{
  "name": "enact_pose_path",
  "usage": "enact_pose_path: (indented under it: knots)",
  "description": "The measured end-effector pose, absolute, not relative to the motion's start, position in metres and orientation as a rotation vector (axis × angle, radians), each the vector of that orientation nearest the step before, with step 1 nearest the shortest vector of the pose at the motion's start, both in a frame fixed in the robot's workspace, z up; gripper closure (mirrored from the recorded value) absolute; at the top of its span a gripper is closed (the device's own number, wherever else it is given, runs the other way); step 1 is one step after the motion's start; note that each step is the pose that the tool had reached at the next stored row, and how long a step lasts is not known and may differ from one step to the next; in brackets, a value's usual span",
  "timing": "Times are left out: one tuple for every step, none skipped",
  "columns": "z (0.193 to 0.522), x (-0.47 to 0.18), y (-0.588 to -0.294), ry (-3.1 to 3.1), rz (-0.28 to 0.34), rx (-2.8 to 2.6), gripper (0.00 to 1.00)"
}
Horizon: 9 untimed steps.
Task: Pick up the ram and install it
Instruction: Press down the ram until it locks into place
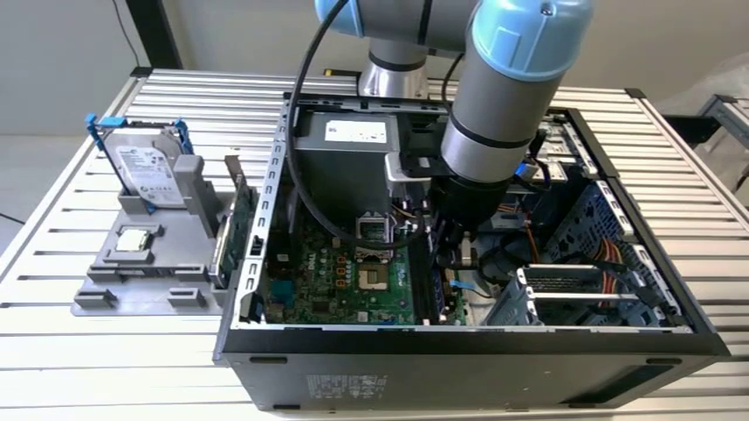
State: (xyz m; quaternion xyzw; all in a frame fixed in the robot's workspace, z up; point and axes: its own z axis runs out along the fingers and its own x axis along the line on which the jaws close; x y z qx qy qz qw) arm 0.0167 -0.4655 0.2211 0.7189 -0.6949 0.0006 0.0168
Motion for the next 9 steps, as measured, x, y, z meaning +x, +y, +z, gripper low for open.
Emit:
enact_pose_path:
  knots:
    - [0.223,0.017,-0.465,-2.161,0.000,2.235,1.00]
    - [0.224,0.017,-0.465,-2.160,0.001,2.235,1.00]
    - [0.227,0.017,-0.466,-2.160,0.003,2.234,1.00]
    - [0.230,0.017,-0.466,-2.160,0.002,2.234,1.00]
    - [0.232,0.017,-0.466,-2.159,0.003,2.234,1.00]
    - [0.233,0.017,-0.466,-2.159,0.003,2.233,1.00]
    - [0.234,0.017,-0.466,-2.159,0.004,2.233,1.00]
    - [0.234,0.017,-0.466,-2.159,0.004,2.233,1.00]
    - [0.235,0.017,-0.466,-2.159,0.004,2.233,1.00]
